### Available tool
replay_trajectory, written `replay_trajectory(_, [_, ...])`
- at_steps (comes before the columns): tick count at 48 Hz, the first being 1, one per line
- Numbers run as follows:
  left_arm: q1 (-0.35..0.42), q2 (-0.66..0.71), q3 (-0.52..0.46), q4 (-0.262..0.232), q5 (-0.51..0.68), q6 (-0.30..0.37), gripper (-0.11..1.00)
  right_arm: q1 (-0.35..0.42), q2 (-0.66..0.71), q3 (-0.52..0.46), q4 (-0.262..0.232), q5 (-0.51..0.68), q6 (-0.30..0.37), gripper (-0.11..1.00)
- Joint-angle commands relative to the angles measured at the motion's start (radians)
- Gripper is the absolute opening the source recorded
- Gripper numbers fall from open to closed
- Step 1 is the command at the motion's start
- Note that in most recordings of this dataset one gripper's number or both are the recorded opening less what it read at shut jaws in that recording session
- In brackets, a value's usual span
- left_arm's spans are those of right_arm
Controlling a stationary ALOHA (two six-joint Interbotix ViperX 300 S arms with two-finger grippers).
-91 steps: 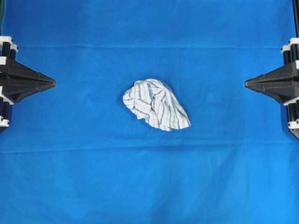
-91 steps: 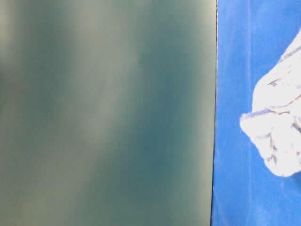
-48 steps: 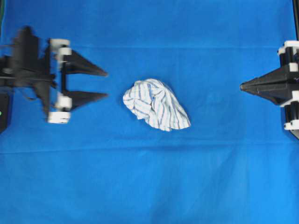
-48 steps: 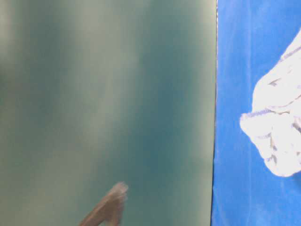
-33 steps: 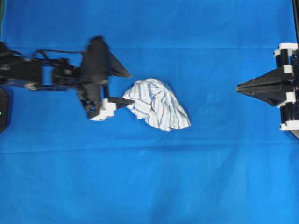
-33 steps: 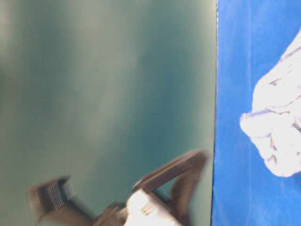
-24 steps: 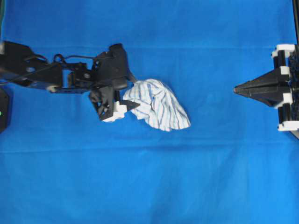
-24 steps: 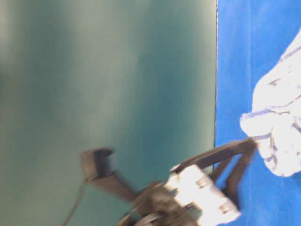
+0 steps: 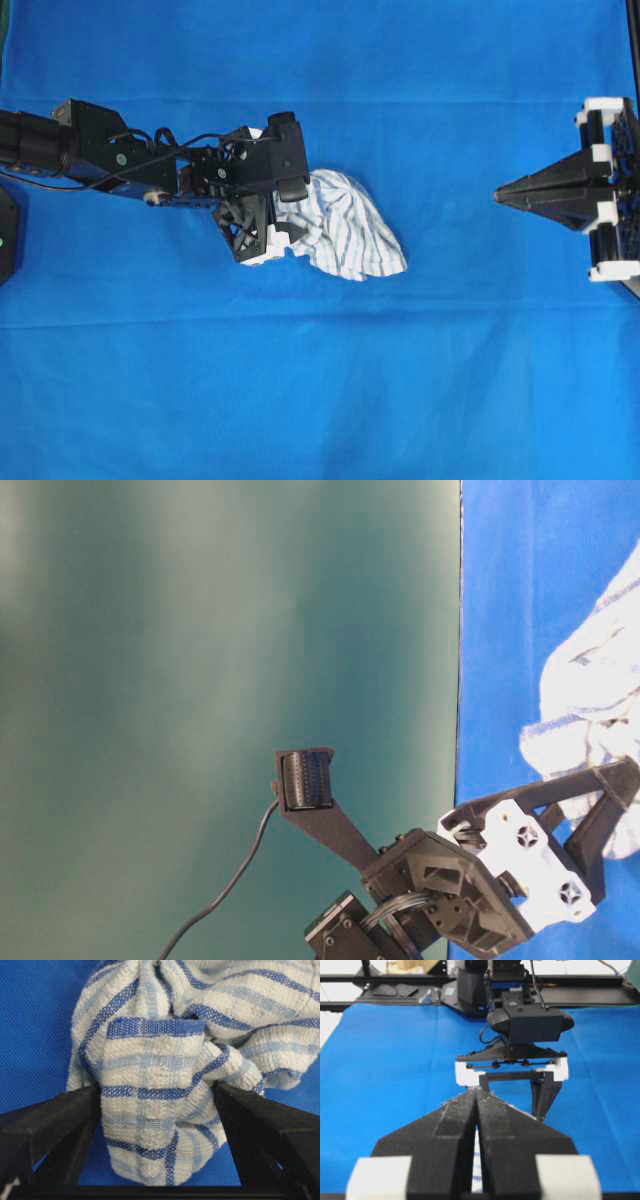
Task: Hand over the towel.
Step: 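Close the left gripper on the towel's left edge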
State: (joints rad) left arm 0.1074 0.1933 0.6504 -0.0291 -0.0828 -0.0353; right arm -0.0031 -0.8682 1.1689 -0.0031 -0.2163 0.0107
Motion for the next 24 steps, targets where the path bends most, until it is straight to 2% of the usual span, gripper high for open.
replay_trajectory(1, [0.003, -0.014, -0.018, 0.000, 0.002, 0.006, 0.90, 0.000, 0.005, -0.020, 0.002, -0.003, 0.002, 0.00])
replay_trajectory(5, [-0.002, -0.014, -0.018, 0.000, 0.002, 0.017, 0.78, 0.000, 0.005, -0.021, 0.002, -0.002, 0.002, 0.00])
replay_trajectory(14, [-0.014, -0.025, -0.018, 0.003, -0.011, 0.021, 0.24, 0.002, 0.005, -0.021, 0.002, -0.003, 0.002, 0.00])
replay_trajectory(17, [-0.015, -0.035, -0.018, 0.003, -0.009, 0.023, 0.11, 0.000, 0.006, -0.021, 0.002, -0.003, 0.002, 0.00])
replay_trajectory(24, [-0.020, -0.115, -0.011, 0.005, -0.003, 0.021, 0.08, 0.002, 0.006, -0.023, 0.002, -0.003, 0.002, 0.00])
